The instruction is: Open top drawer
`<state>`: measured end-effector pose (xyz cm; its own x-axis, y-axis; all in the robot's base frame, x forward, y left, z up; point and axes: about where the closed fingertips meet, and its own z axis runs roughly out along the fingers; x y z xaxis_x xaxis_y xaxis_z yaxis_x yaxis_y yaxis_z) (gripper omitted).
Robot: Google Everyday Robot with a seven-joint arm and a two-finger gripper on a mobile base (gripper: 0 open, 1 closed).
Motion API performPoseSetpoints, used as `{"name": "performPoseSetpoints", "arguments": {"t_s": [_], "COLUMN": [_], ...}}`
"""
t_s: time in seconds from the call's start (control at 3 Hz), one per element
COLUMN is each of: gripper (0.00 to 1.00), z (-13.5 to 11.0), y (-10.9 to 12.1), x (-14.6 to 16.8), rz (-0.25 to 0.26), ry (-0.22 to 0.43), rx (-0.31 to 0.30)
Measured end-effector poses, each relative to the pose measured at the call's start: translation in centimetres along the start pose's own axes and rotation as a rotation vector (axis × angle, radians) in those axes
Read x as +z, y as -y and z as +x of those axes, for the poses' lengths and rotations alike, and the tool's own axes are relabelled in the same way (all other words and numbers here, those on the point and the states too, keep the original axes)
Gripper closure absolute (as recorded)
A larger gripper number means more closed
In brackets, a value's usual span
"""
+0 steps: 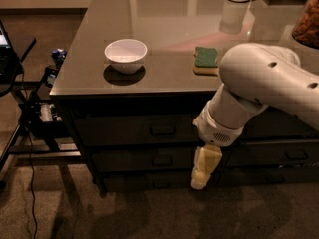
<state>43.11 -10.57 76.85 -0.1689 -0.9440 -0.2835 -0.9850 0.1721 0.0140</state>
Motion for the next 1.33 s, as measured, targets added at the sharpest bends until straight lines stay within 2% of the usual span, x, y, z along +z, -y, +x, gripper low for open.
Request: {"name": "performPoseSetpoints", "arguments": {"t_s": [0.33,0.67,1.0,1.33], "gripper": [0.00,0.00,0.00,0.00], "z": [-0.9,-0.8,-1.2,-1.6], "y": [1.0,1.0,2.2,4.5], "x": [2.4,2.6,2.9,3.3], "rz": [-0.051,-0.055,-0.026,0.009], "ry": [0.024,0.024,0.050,0.072], "rx": [0.031,0.032,0.058,0.076]}}
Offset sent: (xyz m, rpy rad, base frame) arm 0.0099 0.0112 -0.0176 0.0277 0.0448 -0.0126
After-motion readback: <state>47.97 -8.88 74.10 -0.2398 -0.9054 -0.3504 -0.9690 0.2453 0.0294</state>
